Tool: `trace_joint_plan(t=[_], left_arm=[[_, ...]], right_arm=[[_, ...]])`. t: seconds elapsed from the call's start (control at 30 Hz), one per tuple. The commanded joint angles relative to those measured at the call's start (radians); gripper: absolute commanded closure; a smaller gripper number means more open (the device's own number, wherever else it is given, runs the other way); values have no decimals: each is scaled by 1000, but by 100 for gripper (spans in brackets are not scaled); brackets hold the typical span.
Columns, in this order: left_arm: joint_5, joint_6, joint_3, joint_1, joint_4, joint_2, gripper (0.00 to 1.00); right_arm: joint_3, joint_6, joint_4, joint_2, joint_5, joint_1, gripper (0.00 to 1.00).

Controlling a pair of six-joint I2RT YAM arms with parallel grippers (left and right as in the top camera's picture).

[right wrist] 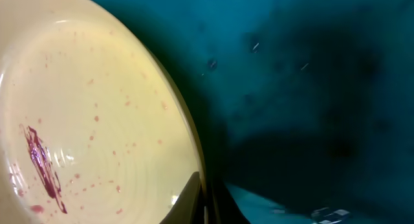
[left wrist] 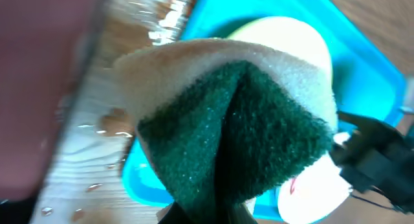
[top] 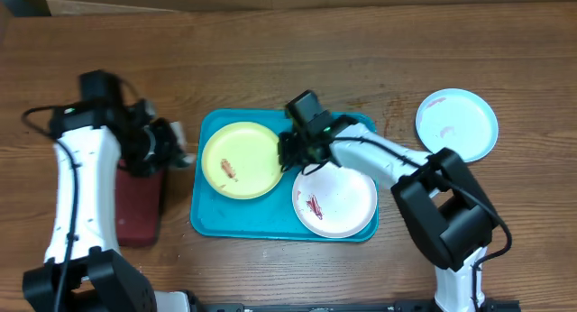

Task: Clean dirty plates on tray and stack at the side
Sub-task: 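Bring the sponge in the left gripper onto the yellow plate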

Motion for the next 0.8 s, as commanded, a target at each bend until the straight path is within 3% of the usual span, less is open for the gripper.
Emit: trace_joint_plan(t=[0.0, 0.1, 0.3, 0.5, 0.77], left_arm=[[-70, -89, 0, -85, 7, 3, 96], [-170, -199, 0, -143, 8, 3, 96], [-177, -211, -3, -248, 44, 23, 96], [-182, -311, -44, -327, 122, 97, 96], [-13, -313, -47, -385, 245, 267, 96]], right_arm=[[2, 150, -20, 12, 90, 30, 96], [2, 195, -85, 12, 192, 40, 96], [2, 237, -150, 12, 200, 40, 96], [2, 236, -148, 12, 203, 43, 96], [2, 236, -134, 12, 204, 42, 96]])
